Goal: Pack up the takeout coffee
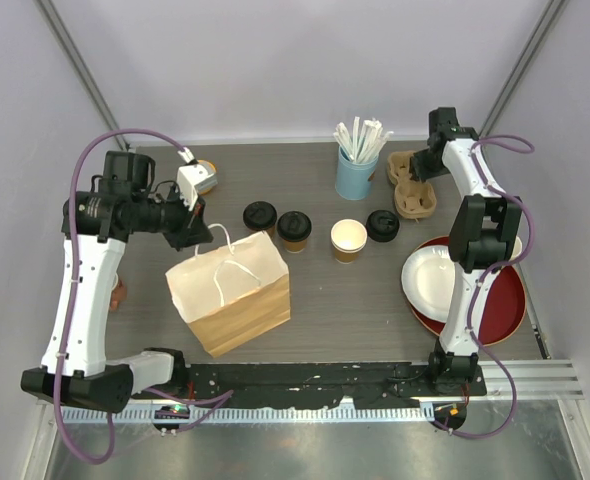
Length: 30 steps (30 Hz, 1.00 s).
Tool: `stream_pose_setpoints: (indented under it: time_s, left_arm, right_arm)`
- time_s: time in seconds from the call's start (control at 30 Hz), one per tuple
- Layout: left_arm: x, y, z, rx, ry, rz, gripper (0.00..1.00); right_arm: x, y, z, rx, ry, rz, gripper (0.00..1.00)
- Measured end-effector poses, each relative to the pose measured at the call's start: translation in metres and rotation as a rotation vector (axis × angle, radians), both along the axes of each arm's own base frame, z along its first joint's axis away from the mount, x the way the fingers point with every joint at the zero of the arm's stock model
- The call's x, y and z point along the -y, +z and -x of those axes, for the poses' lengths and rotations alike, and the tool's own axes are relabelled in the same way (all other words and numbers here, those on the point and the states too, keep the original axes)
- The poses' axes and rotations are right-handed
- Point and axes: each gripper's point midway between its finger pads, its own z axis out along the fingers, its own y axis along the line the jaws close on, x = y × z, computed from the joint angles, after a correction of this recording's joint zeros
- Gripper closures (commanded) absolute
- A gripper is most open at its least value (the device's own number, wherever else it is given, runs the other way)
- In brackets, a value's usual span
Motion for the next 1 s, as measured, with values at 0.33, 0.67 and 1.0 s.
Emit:
stream_pose_setpoints:
  time_s: [0.33, 0.67, 1.0]
  left_arm:
    - [-0.002, -0.001, 0.000, 0.005, 0.007, -0.014, 1.00]
    - [-0.004, -0.002, 0.003, 0.008, 0.009, -0.017, 1.00]
    - [-0.004, -0.002, 0.004, 0.009, 0.009, -0.016, 1.00]
  right_arm:
    - [-0.001, -0.006, 0.004, -0.018, 0.001, -0.008, 0.61]
    - [0.003, -0.009, 0.006, -0.029, -0.003, -0.008, 0.62]
    - [0.000, -0.017, 0.005, -0.042, 0.007, -0.023, 0.67]
